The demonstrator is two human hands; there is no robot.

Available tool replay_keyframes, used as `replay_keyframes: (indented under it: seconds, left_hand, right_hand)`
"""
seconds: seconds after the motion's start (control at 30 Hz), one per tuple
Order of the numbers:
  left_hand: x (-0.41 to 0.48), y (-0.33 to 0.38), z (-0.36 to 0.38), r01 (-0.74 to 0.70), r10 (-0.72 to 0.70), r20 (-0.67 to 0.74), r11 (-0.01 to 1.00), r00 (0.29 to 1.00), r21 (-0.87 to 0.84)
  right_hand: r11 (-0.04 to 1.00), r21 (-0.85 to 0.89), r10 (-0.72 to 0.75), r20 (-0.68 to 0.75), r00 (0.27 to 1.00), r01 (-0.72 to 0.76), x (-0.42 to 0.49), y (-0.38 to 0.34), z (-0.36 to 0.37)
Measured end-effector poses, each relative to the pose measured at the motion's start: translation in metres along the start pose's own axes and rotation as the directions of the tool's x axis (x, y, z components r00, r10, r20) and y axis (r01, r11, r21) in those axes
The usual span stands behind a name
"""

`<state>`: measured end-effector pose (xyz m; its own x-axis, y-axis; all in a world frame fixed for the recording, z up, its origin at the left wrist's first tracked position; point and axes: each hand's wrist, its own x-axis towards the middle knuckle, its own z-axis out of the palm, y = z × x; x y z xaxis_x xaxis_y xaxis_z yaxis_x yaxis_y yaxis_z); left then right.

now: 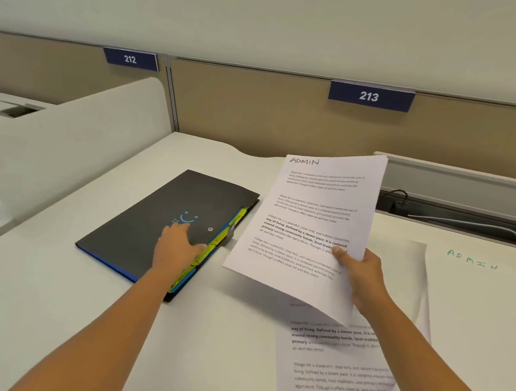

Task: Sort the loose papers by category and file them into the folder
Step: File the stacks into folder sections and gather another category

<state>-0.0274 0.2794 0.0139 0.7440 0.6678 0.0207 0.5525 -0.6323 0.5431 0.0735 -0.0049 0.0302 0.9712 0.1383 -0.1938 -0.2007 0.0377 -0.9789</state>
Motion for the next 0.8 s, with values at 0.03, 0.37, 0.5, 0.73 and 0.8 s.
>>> replay_keyframes:
  seconds: [0.03,0.37,0.5,0.73,0.8]
  left_hand:
    - [0.005,-0.004,0.005,-0.008,0.004,0.044,0.995,0.999,0.095]
    - [0.011,-0.018,0.029,-0.113,0.043,0.15,0.862,0.988,0.494]
    - [0.009,-0.018,0.028,-0.196,0.096,0.192,0.765,0.977,0.614]
    - [0.016,-0.023,0.01,-0.294,0.208,0.209,0.646,0.956,0.704]
    - [0.018,-0.023,0.003,-0.304,0.234,0.195,0.672,0.952,0.676]
  right_hand:
    - [1.0,0.012,0.003,-0.015,1.0,-0.003,0.001,0.0,0.003]
    - [0.999,0.017,-0.034,-0.092,0.995,0.036,0.01,-0.011,0.046]
    - [0.997,-0.005,-0.075,-0.145,0.987,0.075,0.014,-0.016,0.063]
    - [0.991,-0.085,-0.122,-0.203,0.971,0.107,0.013,-0.025,0.081]
    - [0.982,-0.141,-0.15,-0.189,0.971,0.124,0.012,-0.028,0.084]
